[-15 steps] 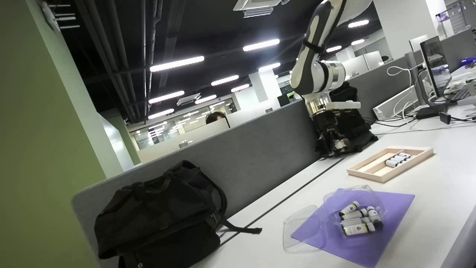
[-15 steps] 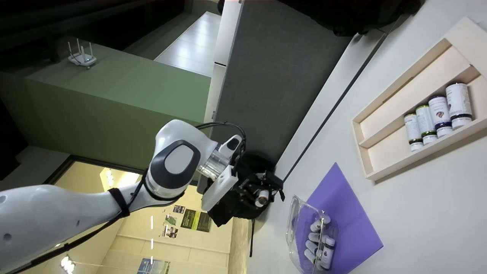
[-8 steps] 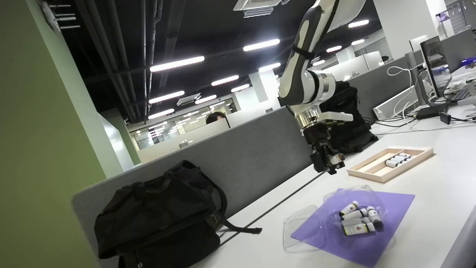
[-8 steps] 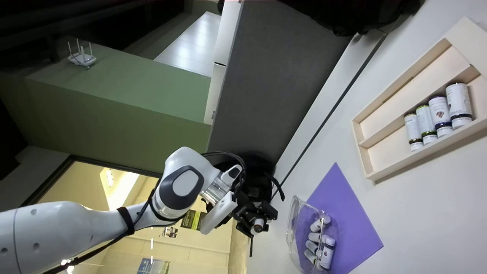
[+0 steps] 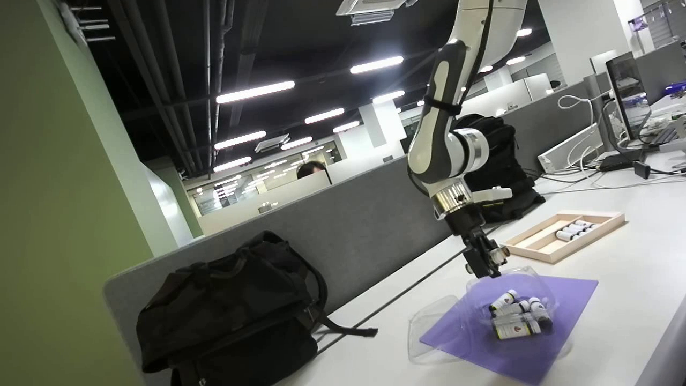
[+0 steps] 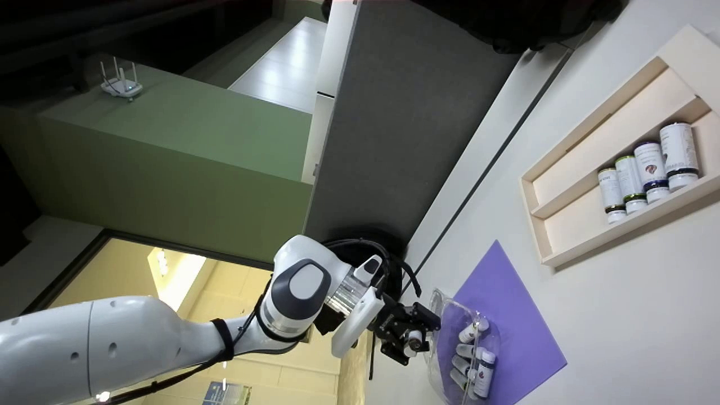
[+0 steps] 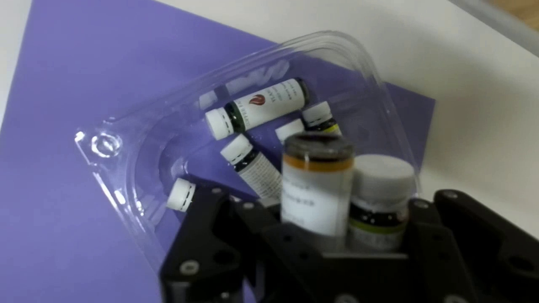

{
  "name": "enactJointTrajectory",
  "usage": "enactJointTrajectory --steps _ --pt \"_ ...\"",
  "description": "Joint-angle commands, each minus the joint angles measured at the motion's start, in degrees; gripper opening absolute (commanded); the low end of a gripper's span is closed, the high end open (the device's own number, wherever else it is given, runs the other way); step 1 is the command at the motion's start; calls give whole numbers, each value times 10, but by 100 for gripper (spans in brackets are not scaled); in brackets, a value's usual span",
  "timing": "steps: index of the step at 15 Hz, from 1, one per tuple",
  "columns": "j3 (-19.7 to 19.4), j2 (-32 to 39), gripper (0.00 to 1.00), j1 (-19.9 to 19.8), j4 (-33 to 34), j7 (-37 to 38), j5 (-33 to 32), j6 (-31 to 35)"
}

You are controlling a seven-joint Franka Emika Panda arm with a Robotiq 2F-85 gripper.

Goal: Pick up two bottles and put them in the bowl

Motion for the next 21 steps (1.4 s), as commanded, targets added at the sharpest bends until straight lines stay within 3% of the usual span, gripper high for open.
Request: enactJointTrajectory --steps 1,3,4,6,11,17,21 --pt "-13 44 0 13 26 14 -56 26" --pt "-17 68 0 16 34 21 -82 40" --pt "-18 77 26 18 39 29 -90 41" --pt "-13 80 32 16 45 29 -94 33" --pt "12 29 63 0 71 14 -66 -20" --pt "14 -66 97 -8 120 -7 -27 -152" --pt "1 -94 100 -9 148 -12 -10 -236"
